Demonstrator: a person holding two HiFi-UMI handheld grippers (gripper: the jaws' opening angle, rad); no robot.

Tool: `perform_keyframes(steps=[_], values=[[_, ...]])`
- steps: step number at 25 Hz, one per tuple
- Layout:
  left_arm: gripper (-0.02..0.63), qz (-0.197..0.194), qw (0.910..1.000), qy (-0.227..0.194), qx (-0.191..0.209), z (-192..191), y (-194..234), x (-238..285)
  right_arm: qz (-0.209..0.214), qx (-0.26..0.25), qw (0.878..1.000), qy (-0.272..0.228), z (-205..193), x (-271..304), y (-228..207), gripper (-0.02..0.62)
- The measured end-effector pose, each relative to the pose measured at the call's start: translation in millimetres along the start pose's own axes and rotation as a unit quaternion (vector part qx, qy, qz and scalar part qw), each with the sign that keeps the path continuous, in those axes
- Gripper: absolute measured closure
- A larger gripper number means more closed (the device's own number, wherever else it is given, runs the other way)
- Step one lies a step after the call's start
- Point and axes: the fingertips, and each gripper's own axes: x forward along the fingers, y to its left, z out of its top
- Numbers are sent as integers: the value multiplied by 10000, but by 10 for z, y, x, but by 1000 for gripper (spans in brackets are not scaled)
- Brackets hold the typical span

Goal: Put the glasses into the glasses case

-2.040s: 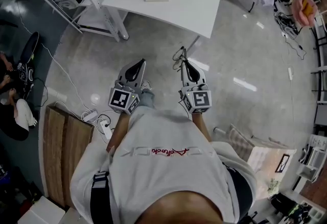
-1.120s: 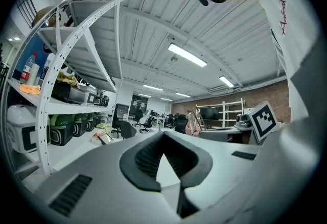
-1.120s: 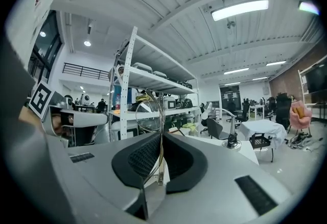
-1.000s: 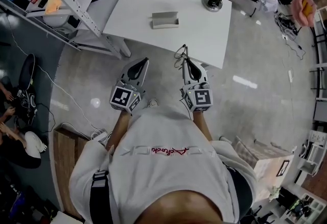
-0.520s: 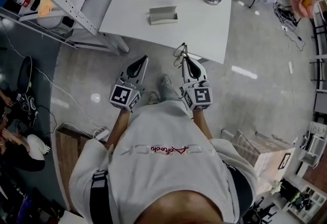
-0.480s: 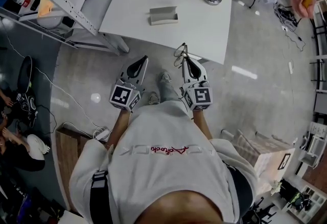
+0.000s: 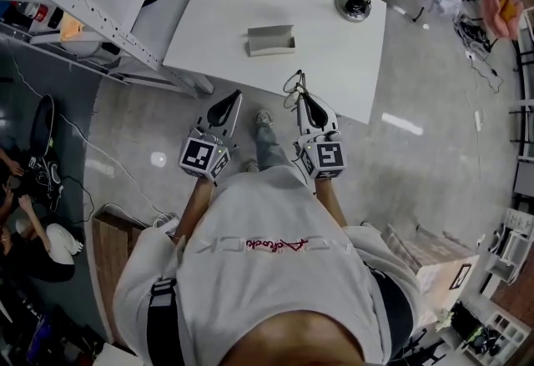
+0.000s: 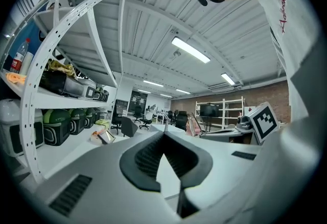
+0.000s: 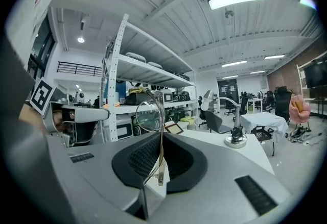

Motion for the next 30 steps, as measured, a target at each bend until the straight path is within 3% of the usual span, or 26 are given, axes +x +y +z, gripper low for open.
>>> perform_keyframes(steps=[15, 30], values=[[598, 203, 9982, 469, -303, -160, 638, 877, 225, 165, 9979, 576, -192, 950, -515, 580], [598, 502, 9910, 1009, -726, -578, 1034, 1303, 756, 426, 9766, 1968, -1198, 1323, -606, 580]])
